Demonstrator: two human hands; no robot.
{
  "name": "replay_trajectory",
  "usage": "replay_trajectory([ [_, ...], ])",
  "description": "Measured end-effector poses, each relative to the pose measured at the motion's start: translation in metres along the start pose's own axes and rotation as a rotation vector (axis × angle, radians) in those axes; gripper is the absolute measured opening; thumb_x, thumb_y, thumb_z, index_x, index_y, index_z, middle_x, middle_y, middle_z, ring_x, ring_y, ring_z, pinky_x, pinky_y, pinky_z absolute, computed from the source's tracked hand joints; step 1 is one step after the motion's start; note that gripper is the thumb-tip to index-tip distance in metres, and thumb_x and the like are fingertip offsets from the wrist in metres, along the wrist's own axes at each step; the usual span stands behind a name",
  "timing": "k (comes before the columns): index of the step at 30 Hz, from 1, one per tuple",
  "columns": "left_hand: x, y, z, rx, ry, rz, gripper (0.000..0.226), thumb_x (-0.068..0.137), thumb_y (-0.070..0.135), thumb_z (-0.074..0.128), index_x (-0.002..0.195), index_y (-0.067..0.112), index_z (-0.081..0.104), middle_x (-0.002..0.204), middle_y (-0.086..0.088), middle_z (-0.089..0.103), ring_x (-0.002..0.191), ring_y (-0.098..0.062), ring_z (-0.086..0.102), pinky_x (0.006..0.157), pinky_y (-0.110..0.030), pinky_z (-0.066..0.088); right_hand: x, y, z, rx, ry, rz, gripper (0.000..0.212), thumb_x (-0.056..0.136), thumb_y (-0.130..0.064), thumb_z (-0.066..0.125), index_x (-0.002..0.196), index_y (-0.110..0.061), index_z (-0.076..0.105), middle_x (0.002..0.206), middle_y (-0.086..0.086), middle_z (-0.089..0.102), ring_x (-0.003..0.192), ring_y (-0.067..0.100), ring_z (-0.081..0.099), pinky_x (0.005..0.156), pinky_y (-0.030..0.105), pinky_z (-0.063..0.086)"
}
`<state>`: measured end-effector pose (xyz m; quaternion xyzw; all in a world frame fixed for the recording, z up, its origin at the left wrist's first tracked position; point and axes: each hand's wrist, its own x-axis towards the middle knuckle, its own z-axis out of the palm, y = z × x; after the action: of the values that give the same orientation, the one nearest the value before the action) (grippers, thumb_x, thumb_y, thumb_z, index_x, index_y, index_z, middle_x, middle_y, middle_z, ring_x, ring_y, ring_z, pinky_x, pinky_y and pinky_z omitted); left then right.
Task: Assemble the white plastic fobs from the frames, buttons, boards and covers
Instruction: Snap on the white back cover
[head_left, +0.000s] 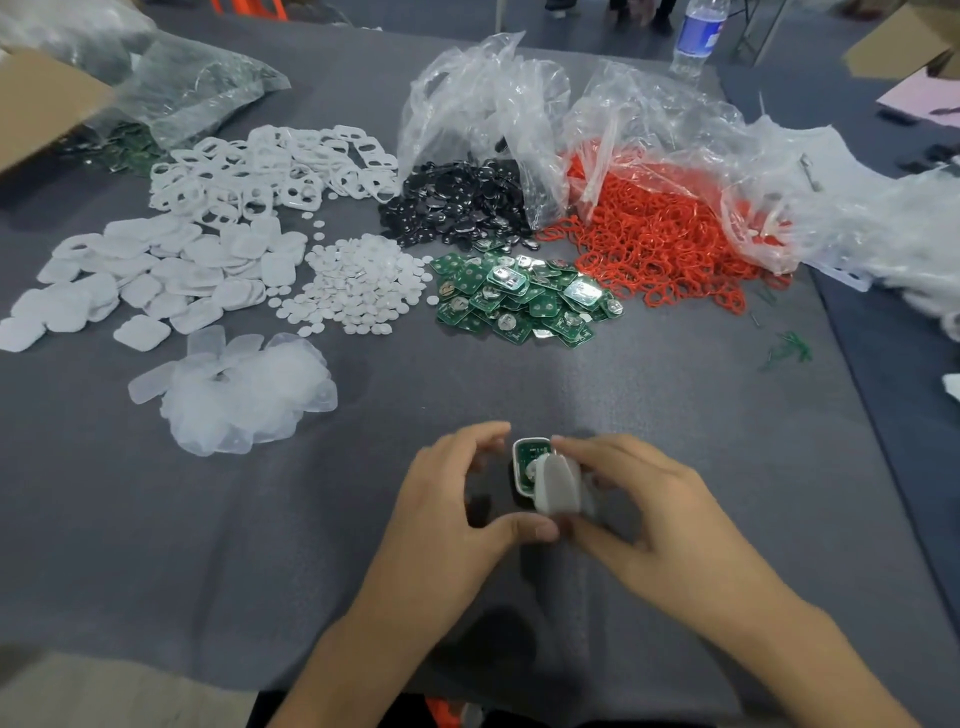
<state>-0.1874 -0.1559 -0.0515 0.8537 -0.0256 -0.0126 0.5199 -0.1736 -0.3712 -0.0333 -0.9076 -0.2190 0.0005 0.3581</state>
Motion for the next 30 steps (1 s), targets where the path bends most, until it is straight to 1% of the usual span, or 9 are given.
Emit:
replay_trajectory([
  [2, 0.011, 0.000, -0.001, 0.162, -0.008, 0.055, 0.091, 0.060, 0.046, 0.094, 0.141, 0.043, 0.050, 0.129, 0.032, 0.051, 0.128, 0.006, 0.037, 0.099, -0.003, 0.028, 0.012, 0.006, 0.001, -0.047, -0.014, 0.000, 0.060, 0.079, -0.017, 0.082, 0.134, -0.028, 0.061, 0.128, -0.017, 0.061, 0.118, 0.000, 0.057, 0.103, 0.019, 0.043],
  [4, 0.022, 0.001, -0.002, 0.239, -0.061, 0.076, 0.104, 0.059, 0.048, 0.093, 0.148, 0.044, 0.040, 0.132, 0.035, 0.046, 0.131, 0.010, 0.026, 0.103, -0.005, 0.019, 0.021, 0.012, 0.003, -0.090, -0.036, -0.010, 0.058, 0.078, -0.016, 0.081, 0.133, -0.026, 0.062, 0.129, -0.016, 0.062, 0.121, 0.004, 0.056, 0.104, 0.017, 0.040],
  [6, 0.029, -0.001, -0.002, 0.263, -0.098, 0.097, 0.109, 0.059, 0.049, 0.093, 0.150, 0.046, 0.033, 0.130, 0.040, 0.045, 0.128, 0.021, 0.017, 0.104, -0.005, 0.012, 0.027, 0.016, 0.003, -0.121, -0.065, -0.016, 0.055, 0.078, -0.018, 0.081, 0.130, -0.025, 0.064, 0.128, -0.015, 0.063, 0.121, 0.006, 0.057, 0.104, 0.019, 0.041],
  [8, 0.034, -0.005, -0.001, 0.262, -0.113, 0.106, 0.110, 0.062, 0.048, 0.093, 0.151, 0.046, 0.029, 0.129, 0.037, 0.049, 0.127, 0.025, 0.014, 0.105, -0.005, 0.009, 0.029, 0.019, 0.004, -0.138, -0.079, -0.028, 0.051, 0.079, -0.022, 0.083, 0.127, -0.024, 0.066, 0.128, -0.013, 0.065, 0.120, 0.007, 0.058, 0.103, 0.025, 0.044],
  [12, 0.035, -0.012, 0.002, 0.249, -0.113, 0.091, 0.108, 0.066, 0.044, 0.092, 0.154, 0.041, 0.029, 0.129, 0.031, 0.058, 0.134, 0.014, 0.025, 0.109, -0.015, 0.013, 0.030, 0.020, 0.005, -0.116, -0.087, -0.052, 0.046, 0.081, -0.030, 0.082, 0.125, -0.024, 0.069, 0.126, -0.014, 0.065, 0.119, 0.005, 0.058, 0.101, 0.028, 0.047],
  [14, 0.035, -0.014, 0.001, 0.233, -0.109, 0.090, 0.108, 0.066, 0.044, 0.092, 0.154, 0.041, 0.029, 0.129, 0.030, 0.059, 0.136, 0.010, 0.028, 0.108, -0.011, 0.011, 0.030, 0.021, 0.005, -0.120, -0.091, -0.057, 0.046, 0.081, -0.032, 0.082, 0.124, -0.024, 0.069, 0.127, -0.015, 0.065, 0.119, 0.005, 0.059, 0.101, 0.027, 0.047],
  [20, 0.035, -0.016, -0.002, 0.167, -0.096, 0.076, 0.100, 0.071, 0.038, 0.090, 0.152, 0.043, 0.033, 0.122, 0.030, 0.066, 0.133, 0.018, 0.029, 0.110, -0.009, 0.011, 0.029, 0.020, 0.006, -0.132, -0.087, -0.032, 0.047, 0.080, -0.036, 0.082, 0.126, -0.029, 0.069, 0.130, -0.017, 0.064, 0.122, 0.003, 0.057, 0.103, 0.027, 0.047],
  [27, 0.036, -0.015, -0.002, 0.147, -0.096, 0.057, 0.094, 0.069, 0.033, 0.091, 0.149, 0.041, 0.042, 0.118, 0.027, 0.070, 0.135, 0.013, 0.036, 0.119, -0.028, 0.023, 0.033, 0.015, 0.007, -0.141, -0.090, -0.005, 0.045, 0.078, -0.033, 0.084, 0.122, -0.026, 0.073, 0.128, -0.013, 0.066, 0.119, 0.007, 0.060, 0.102, 0.028, 0.048],
  [30, 0.038, -0.016, -0.004, 0.156, -0.105, 0.061, 0.084, 0.071, 0.033, 0.090, 0.144, 0.043, 0.048, 0.116, 0.031, 0.069, 0.132, 0.014, 0.037, 0.117, -0.026, 0.023, 0.037, 0.012, 0.007, -0.139, -0.078, 0.004, 0.043, 0.074, -0.028, 0.088, 0.115, -0.024, 0.076, 0.121, -0.010, 0.070, 0.112, 0.006, 0.062, 0.098, 0.021, 0.047],
])
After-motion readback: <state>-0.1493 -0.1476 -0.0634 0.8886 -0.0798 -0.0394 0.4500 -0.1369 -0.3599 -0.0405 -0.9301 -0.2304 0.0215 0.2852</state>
